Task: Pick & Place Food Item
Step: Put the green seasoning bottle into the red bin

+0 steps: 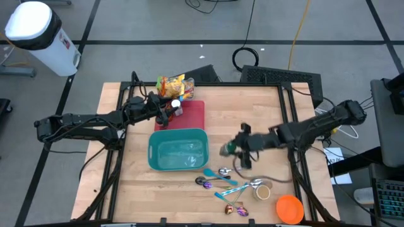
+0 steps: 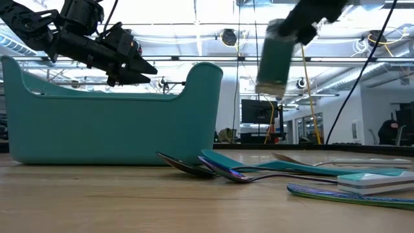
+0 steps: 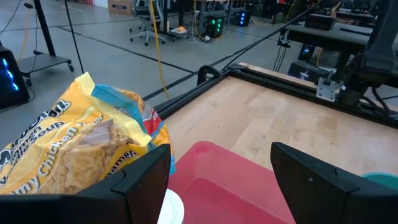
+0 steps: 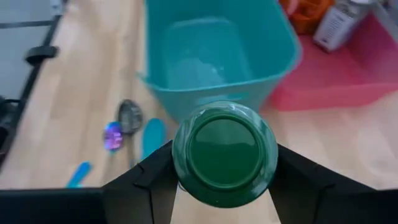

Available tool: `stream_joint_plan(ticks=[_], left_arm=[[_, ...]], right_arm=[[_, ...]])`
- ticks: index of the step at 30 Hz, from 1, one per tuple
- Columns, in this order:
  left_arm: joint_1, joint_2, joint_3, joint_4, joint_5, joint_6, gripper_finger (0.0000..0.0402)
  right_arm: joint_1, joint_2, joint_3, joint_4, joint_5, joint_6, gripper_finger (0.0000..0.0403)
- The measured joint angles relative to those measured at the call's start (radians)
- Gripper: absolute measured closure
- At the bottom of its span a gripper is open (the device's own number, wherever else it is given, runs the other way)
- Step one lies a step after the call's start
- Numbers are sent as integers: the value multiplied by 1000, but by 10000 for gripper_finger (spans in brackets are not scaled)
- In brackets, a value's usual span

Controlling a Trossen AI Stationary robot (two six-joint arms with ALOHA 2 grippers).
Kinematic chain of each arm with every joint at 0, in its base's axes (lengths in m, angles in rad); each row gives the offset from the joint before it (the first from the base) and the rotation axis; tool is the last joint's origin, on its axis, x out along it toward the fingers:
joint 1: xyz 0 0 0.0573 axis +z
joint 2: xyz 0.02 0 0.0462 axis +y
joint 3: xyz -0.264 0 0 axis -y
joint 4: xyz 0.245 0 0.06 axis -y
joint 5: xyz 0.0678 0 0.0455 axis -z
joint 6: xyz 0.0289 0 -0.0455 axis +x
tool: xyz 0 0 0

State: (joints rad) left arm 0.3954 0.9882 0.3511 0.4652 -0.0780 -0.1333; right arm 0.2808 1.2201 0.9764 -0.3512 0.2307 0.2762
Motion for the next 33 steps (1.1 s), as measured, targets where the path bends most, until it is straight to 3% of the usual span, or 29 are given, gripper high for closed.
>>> stream_joint_plan(ticks=[7,15,33], left_arm=[[0,0,0,-1,0,32,117],[2,0,0,-22,0,53,117],[3,0,0,-22,1,34,117]], right_arm=[[-284,15,0,-8,-146,-141,211],[-493,100,-4,-17,-154,-326,211],[-508,281,-4,45,-157,-369,203]])
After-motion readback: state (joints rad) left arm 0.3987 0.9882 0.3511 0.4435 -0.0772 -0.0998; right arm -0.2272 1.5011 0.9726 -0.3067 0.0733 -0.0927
